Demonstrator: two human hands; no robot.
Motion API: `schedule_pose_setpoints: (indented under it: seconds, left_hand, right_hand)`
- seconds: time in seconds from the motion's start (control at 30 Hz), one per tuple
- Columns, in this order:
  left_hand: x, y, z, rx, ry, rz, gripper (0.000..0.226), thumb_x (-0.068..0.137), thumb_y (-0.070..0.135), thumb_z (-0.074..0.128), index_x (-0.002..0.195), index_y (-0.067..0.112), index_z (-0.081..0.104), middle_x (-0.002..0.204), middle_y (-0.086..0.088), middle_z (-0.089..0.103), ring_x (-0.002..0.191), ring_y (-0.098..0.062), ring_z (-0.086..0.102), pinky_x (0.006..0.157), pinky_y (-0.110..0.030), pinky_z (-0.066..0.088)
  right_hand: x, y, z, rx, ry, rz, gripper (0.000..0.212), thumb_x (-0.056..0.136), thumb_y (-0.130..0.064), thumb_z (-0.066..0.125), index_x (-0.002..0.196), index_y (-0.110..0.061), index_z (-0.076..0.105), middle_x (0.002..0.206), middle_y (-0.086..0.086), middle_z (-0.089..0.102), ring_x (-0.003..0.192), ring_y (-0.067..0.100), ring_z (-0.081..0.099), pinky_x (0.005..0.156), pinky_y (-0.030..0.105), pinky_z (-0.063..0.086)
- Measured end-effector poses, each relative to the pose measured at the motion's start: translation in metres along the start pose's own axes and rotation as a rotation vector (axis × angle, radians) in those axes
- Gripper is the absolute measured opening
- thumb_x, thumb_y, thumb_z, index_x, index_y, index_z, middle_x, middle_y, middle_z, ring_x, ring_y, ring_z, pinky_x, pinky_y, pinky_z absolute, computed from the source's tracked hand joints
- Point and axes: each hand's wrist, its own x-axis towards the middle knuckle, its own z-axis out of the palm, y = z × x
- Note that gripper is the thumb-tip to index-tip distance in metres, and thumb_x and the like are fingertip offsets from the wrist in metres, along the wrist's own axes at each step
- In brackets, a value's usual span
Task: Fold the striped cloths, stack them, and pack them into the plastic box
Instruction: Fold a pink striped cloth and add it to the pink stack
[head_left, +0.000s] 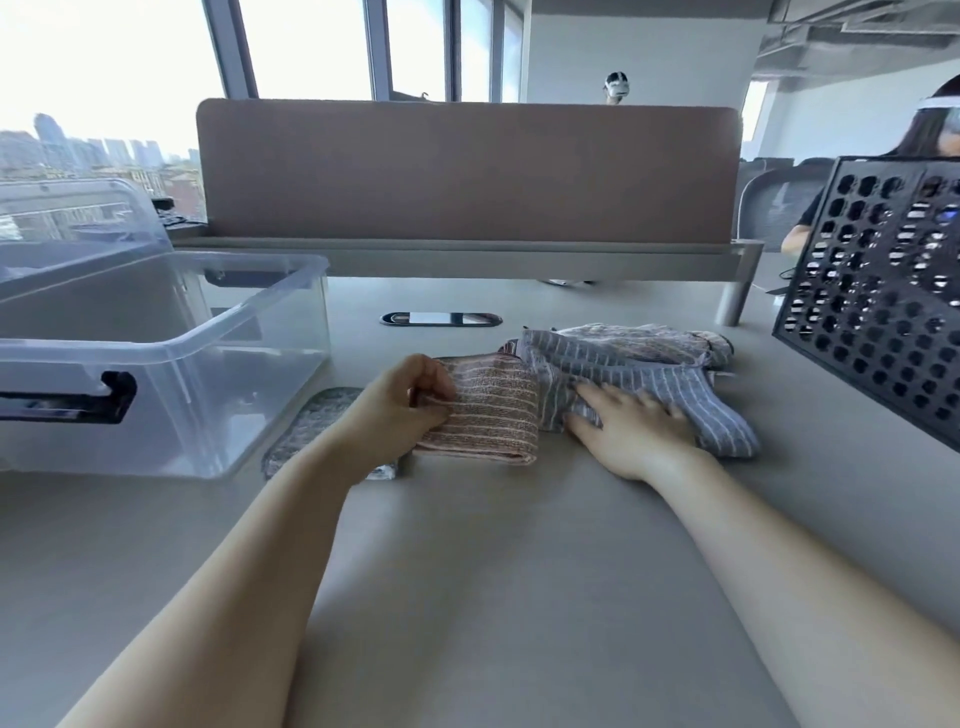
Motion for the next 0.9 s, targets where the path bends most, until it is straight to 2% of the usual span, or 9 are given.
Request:
schedule_pose_setpoints:
  seconds: [0.1,0.2,0.27,0.33,0.47,0.6,0.77,0.83,0.9]
  left_hand:
    - [0.003,-0.001,0.002,0.141,-0.01,-0.027,0.044,0.08,-0.014,0.046,0.086,0.028,0.056,0.093,0.003,0.059,0.082,-0.016,0.054,0.073,-0.029,0.044]
    - [0.005,-0.001,0.004,0.173,-0.013,-0.063,0.045,0.081,-0.012,0.045,0.09,0.031,0.058,0.1,0.0,0.061,0.085,-0.018,0.056,0.075,-0.033,0.047]
    - [0.005,-0.004,0.0,0.217,0.002,-0.048,0.041,0.085,-0.007,0.047,0.1,0.029,0.059,0.111,-0.001,0.06,0.094,-0.017,0.057,0.079,-0.028,0.046]
    - [0.006,-0.011,-0.006,0.351,0.02,0.011,0.036,0.092,0.007,0.049,0.121,0.028,0.053,0.137,0.002,0.046,0.112,-0.015,0.053,0.092,-0.02,0.042]
    - [0.0,-0.026,-0.022,0.8,-0.004,-0.116,0.046,0.099,0.047,0.028,0.144,0.046,0.024,0.159,0.019,0.005,0.145,-0.019,0.02,0.116,-0.044,0.017]
    - [-0.01,-0.039,-0.033,0.835,-0.225,-0.356,0.056,0.093,0.058,0.0,0.148,0.046,0.003,0.159,0.015,-0.005,0.148,-0.015,-0.004,0.118,-0.049,-0.003]
    - [-0.006,-0.055,-0.048,0.98,-0.292,-0.279,0.091,0.059,0.067,-0.017,0.147,0.047,-0.002,0.158,0.017,-0.01,0.147,-0.015,-0.01,0.117,-0.053,-0.002]
    - [-0.005,-0.063,-0.051,1.031,-0.33,-0.266,0.1,0.051,0.071,-0.018,0.146,0.049,0.001,0.158,0.02,-0.01,0.147,-0.013,-0.011,0.116,-0.054,-0.002]
    - [-0.003,-0.062,-0.052,1.022,-0.296,-0.253,0.088,0.063,0.071,-0.015,0.147,0.049,0.003,0.158,0.02,-0.009,0.147,-0.015,-0.011,0.116,-0.056,-0.002]
  right_hand:
    - [-0.004,-0.005,-0.005,0.023,0.181,-0.031,0.052,0.093,-0.052,0.035,0.143,-0.037,0.03,0.157,-0.001,0.023,0.145,0.03,0.016,0.116,0.048,0.004]
    - [-0.012,-0.029,-0.011,0.364,0.484,-0.367,0.035,0.092,-0.026,0.048,0.123,-0.014,0.059,0.133,0.007,0.054,0.128,0.026,0.044,0.109,0.035,0.028]
    - [-0.022,-0.055,-0.011,0.527,0.388,-0.52,0.034,0.095,-0.025,0.046,0.124,-0.012,0.058,0.132,0.006,0.055,0.126,0.021,0.047,0.109,0.032,0.033]
    - [-0.028,-0.077,-0.005,0.502,0.217,-0.547,0.043,0.099,-0.033,0.041,0.139,-0.017,0.044,0.15,0.003,0.037,0.141,0.019,0.028,0.116,0.03,0.018]
    - [-0.028,-0.09,0.005,0.169,0.026,-0.51,0.05,0.098,-0.048,0.031,0.144,-0.029,0.032,0.16,-0.003,0.013,0.148,0.019,0.002,0.118,0.039,0.002]
    - [-0.031,-0.093,0.007,0.168,0.029,-0.511,0.042,0.096,-0.048,0.034,0.133,-0.028,0.042,0.15,-0.004,0.035,0.141,0.018,0.025,0.113,0.037,0.017]
    - [-0.034,-0.092,0.004,0.225,0.08,-0.488,0.031,0.093,-0.051,0.038,0.109,-0.028,0.051,0.126,-0.007,0.054,0.121,0.018,0.045,0.101,0.036,0.03]
    - [-0.035,-0.097,0.003,0.237,0.146,-0.489,0.038,0.092,-0.055,0.034,0.113,-0.029,0.052,0.128,-0.007,0.053,0.122,0.018,0.044,0.103,0.035,0.028]
    - [-0.032,-0.106,-0.002,0.233,0.217,-0.497,0.047,0.092,-0.055,0.03,0.127,-0.03,0.05,0.14,-0.006,0.046,0.132,0.018,0.037,0.108,0.033,0.022]
